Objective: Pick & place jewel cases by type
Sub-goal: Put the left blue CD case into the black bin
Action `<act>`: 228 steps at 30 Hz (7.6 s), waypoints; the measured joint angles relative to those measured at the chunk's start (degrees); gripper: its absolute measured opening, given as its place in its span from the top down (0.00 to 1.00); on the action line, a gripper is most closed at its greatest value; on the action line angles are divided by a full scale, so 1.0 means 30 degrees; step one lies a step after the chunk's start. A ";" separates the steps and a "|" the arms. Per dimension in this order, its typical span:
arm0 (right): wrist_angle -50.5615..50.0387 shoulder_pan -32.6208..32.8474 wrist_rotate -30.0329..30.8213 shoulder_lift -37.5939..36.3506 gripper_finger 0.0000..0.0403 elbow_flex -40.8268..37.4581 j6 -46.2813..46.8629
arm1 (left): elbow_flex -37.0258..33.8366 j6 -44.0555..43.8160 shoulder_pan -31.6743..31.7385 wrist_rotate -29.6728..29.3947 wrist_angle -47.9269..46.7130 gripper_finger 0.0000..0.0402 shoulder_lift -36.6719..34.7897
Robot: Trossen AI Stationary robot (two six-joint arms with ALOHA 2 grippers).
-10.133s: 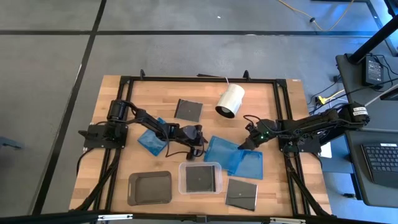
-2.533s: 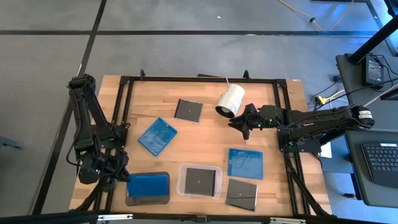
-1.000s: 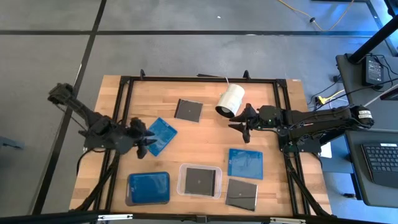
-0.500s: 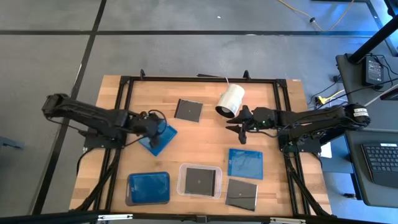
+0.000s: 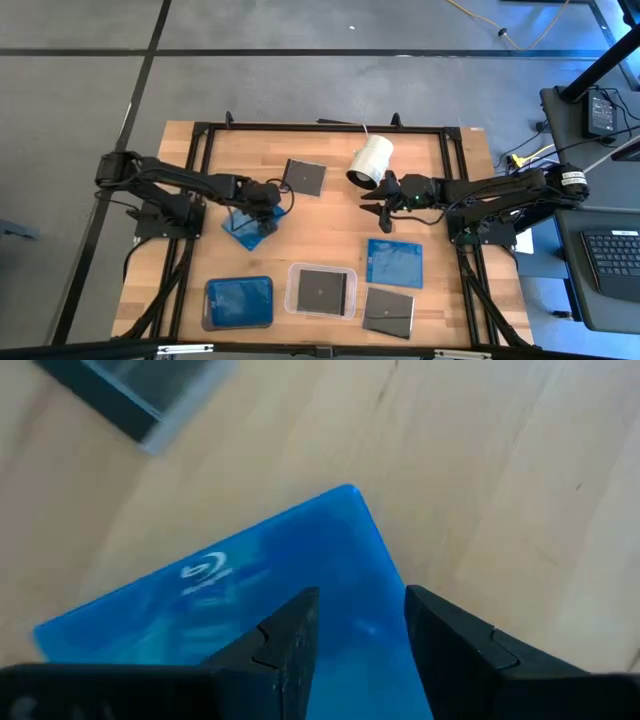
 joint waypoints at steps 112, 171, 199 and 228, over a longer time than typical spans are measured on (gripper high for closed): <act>-0.2473 0.1140 0.0342 2.0449 0.64 1.7201 -0.8987 | -0.4303 -0.0414 0.9976 1.7532 0.6657 0.64 -0.0748; 0.0728 0.0175 -0.0022 1.2996 0.64 0.9901 -0.5063 | -0.4286 0.6078 0.9472 1.6738 1.8105 0.96 -0.5865; 0.9353 0.0889 -0.1385 1.2907 0.64 0.9945 -0.5897 | -1.2104 0.6106 0.4298 0.9133 3.5393 0.96 -0.7467; 0.9068 0.1457 -0.1056 1.2930 0.64 0.9923 -0.6863 | -1.2111 0.7057 0.3827 0.8182 3.4935 0.96 -0.7446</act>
